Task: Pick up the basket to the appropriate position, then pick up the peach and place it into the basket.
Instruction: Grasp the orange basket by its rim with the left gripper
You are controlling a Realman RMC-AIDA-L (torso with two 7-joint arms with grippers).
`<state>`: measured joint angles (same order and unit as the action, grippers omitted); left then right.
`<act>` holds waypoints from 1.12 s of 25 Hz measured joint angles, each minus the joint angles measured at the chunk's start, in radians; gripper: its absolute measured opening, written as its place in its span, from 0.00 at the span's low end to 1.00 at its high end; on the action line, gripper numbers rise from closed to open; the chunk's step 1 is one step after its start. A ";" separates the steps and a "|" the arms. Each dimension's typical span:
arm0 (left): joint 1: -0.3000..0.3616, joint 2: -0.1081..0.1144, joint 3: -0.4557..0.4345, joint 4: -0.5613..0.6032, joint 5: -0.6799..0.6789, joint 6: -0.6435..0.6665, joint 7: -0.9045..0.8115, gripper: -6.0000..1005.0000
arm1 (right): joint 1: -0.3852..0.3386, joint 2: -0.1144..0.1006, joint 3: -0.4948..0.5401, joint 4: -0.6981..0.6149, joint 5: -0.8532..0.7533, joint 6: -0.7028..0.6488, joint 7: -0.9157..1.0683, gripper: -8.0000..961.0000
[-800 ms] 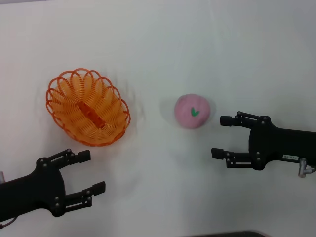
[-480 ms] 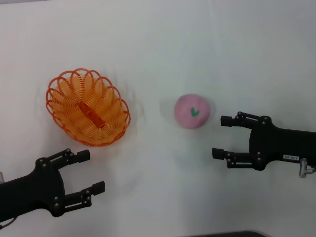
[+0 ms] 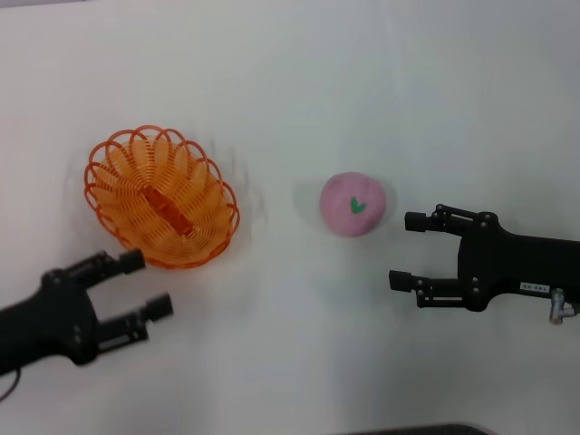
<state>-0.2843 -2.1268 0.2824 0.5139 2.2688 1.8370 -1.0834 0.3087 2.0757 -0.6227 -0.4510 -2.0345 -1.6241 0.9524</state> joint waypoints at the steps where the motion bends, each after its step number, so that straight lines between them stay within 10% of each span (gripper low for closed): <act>1: -0.006 0.005 -0.015 0.000 0.000 0.001 -0.046 0.80 | 0.000 0.000 0.000 0.000 0.000 0.000 0.001 0.93; 28: -0.183 0.062 -0.096 0.102 -0.053 -0.298 -0.921 0.75 | 0.002 0.004 -0.004 0.000 -0.001 -0.006 0.006 0.93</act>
<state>-0.4668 -2.0646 0.1868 0.6156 2.2157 1.5395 -2.0042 0.3108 2.0796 -0.6262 -0.4510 -2.0355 -1.6296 0.9588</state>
